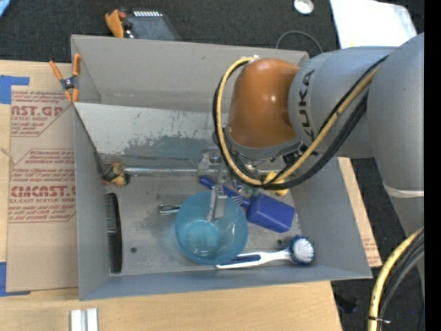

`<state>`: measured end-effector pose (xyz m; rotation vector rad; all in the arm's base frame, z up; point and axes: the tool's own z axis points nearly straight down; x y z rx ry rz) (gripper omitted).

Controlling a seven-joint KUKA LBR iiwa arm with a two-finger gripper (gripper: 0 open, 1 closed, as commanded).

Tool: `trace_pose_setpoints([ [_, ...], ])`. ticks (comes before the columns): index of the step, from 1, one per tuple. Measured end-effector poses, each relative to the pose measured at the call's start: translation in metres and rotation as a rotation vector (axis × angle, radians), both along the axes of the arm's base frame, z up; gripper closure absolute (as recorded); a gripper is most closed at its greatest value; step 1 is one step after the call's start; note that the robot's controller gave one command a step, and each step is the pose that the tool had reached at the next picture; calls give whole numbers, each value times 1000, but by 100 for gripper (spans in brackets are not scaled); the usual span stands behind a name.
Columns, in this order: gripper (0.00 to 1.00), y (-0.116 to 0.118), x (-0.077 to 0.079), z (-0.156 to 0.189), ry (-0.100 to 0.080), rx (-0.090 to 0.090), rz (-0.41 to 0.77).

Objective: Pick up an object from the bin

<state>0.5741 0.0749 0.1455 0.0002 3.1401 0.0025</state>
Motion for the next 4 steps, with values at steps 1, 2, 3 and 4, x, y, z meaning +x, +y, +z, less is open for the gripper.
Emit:
trace_pose_setpoints([
  [1,0,0,0,0,0,0,0],
  [2,0,-48,13,-72,-7,1,-25],
  [3,0,13,12,-65,-10,0,113],
  [4,100,58,13,-65,-11,1,105],
])
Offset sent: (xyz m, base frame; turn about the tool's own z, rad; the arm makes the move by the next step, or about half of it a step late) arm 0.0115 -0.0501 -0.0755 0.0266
